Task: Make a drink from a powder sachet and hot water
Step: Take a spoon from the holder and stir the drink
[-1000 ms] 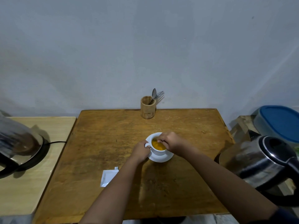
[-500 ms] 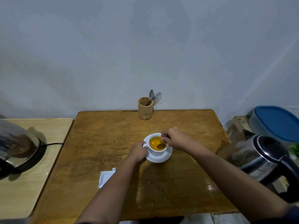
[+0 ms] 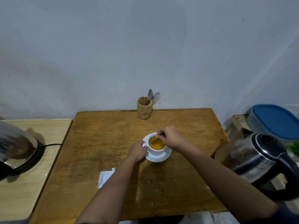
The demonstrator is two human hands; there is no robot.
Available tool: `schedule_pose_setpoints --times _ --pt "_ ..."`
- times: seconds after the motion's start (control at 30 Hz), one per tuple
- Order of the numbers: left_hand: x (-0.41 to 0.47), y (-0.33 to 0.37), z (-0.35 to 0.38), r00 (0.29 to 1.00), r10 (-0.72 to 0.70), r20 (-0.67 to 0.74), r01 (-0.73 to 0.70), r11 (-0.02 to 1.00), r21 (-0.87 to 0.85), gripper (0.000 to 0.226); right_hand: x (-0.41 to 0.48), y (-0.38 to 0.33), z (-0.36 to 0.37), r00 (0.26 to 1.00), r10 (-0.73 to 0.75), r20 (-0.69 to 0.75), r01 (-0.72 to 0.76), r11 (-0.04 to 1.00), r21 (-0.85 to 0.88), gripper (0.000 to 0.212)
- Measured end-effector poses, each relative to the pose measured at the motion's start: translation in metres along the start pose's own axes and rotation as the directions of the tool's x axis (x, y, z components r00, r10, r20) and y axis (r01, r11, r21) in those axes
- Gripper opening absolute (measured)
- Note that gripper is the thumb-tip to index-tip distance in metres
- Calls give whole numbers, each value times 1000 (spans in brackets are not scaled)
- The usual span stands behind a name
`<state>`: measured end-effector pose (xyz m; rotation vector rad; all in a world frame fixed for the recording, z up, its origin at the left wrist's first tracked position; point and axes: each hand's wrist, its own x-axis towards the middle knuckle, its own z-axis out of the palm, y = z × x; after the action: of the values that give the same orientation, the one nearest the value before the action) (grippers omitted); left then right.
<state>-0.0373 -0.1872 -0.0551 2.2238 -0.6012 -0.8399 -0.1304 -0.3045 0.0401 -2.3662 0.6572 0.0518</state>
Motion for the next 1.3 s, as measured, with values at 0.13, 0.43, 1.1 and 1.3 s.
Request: schedule_pose_setpoints --times 0.13,0.43,1.1,1.3 --pt "1 0 -1 1000 -2 8 2 1000 4 27 -2 4 -9 998 -9 -60 9 1000 -9 14" --pt "3 1 0 1000 -15 18 15 1000 17 30 -13 8 -30 989 -88 -117 84 996 -39 11" --pt "1 -3 1 1000 14 0 -14 1000 -14 30 -18 27 -34 889 195 -413 -31 928 372 5" --pt "2 -5 1 1000 23 -1 -23 1000 -16 29 -29 59 -33 810 496 -314 -15 553 833 5"
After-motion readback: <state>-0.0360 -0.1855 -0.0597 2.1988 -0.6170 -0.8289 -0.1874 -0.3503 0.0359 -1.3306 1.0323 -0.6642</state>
